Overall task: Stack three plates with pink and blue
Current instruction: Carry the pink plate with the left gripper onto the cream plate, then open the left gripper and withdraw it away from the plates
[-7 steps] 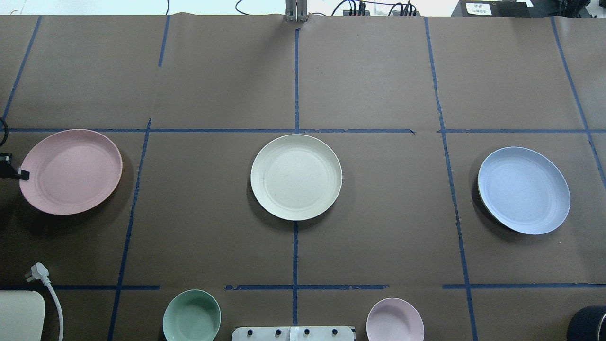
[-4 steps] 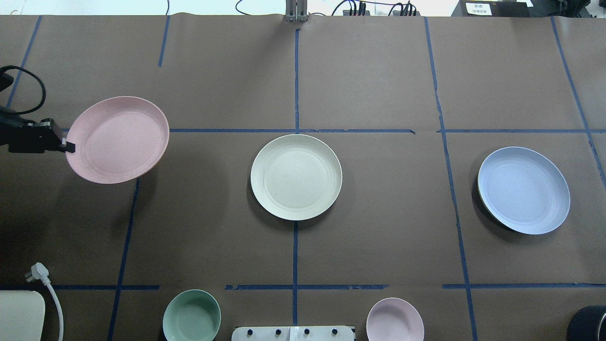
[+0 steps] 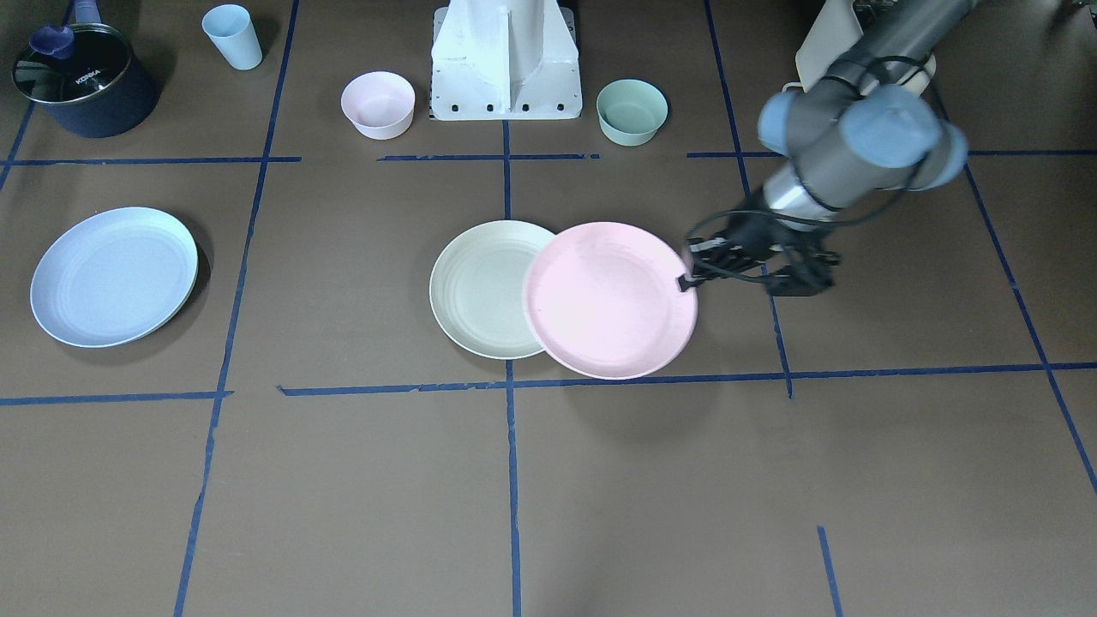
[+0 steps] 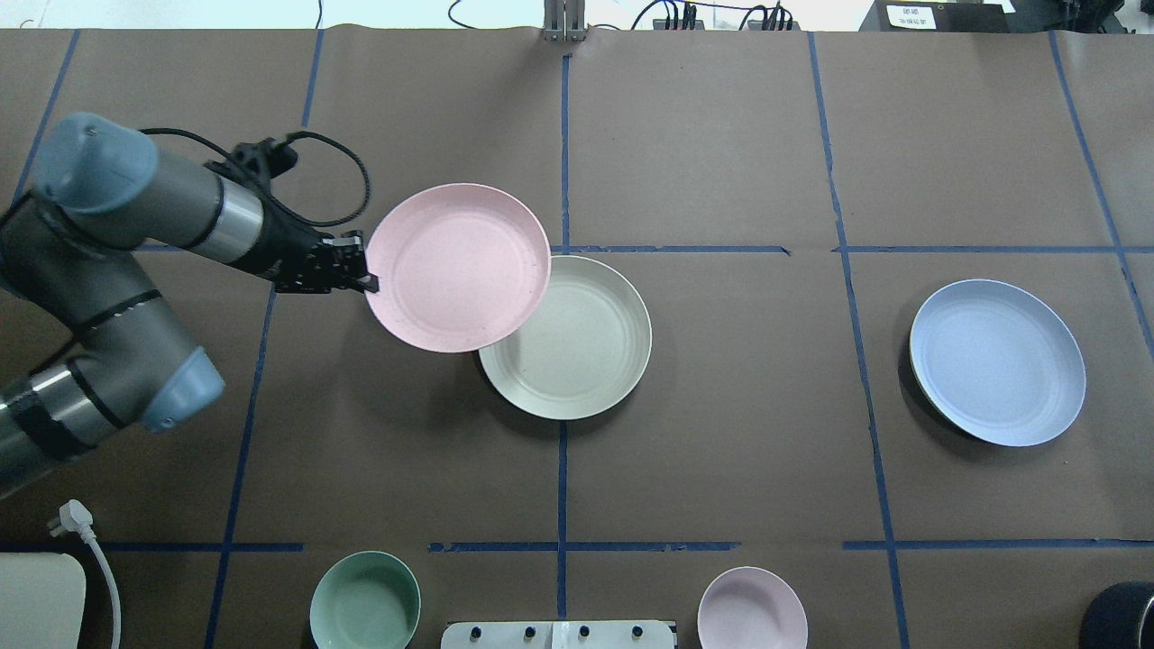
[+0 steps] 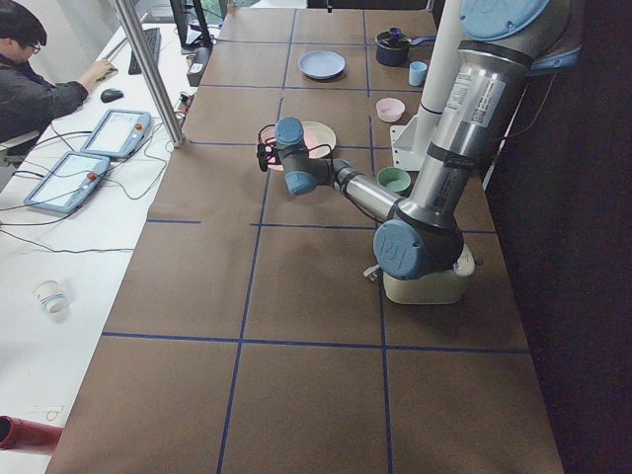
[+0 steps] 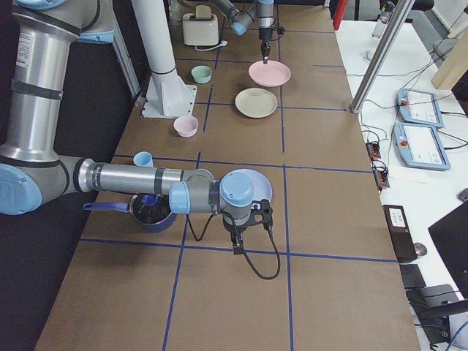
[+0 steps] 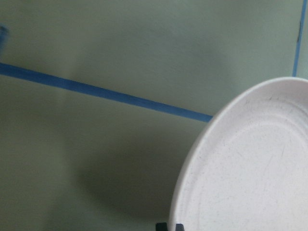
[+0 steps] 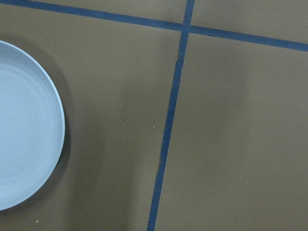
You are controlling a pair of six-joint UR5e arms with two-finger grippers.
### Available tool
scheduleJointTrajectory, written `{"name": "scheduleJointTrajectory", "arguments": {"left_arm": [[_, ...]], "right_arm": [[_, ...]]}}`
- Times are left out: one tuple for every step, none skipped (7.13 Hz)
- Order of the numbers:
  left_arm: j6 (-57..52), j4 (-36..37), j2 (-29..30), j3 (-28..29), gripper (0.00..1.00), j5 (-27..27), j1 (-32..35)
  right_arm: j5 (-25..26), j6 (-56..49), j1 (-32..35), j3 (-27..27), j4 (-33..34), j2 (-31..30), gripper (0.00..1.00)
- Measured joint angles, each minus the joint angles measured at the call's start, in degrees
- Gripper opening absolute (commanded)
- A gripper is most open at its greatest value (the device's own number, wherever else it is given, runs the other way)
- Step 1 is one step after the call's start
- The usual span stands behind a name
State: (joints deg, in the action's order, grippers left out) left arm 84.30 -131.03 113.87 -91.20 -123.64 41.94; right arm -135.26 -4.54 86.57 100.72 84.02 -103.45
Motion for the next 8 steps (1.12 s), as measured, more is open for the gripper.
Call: {"name": "scheduleJointTrajectory", "arguments": {"left_arm": [[1.2,3.0,3.0,0.3,0.00,3.6,-3.8],[1.8,5.2,5.1,0.5,0.00,5.5,-6.0],[2.0,6.2,6.1,0.6,0.13,6.2,-7.1],[2.1,6.6,6.4,0.8,0.73,6.4,-7.8],[2.1,6.8,6.6,0.9,1.00,6.5,-8.2],[1.9,6.8,6.6,1.0,1.00,6.6,-8.3],[1.6,6.8,6.6,0.9,1.00,6.6,-8.4],[0.8,6.9,6.1,0.7,1.00,6.1,-8.1]], "right_arm": [[0.0,0.0,0.0,0.0,0.0,0.0,1.00],[0.0,0.0,0.0,-0.1,0.0,0.0,1.00],[0.0,0.0,0.0,-0.1,0.0,0.0,1.00],[0.0,0.0,0.0,-0.1,0.0,0.0,1.00],[0.0,0.0,0.0,-0.1,0.0,0.0,1.00],[0.0,0.0,0.0,-0.1,0.0,0.0,1.00],[0.0,0.0,0.0,-0.1,0.0,0.1,1.00],[0.0,0.0,0.0,0.0,-0.2,0.1,1.00]]}}
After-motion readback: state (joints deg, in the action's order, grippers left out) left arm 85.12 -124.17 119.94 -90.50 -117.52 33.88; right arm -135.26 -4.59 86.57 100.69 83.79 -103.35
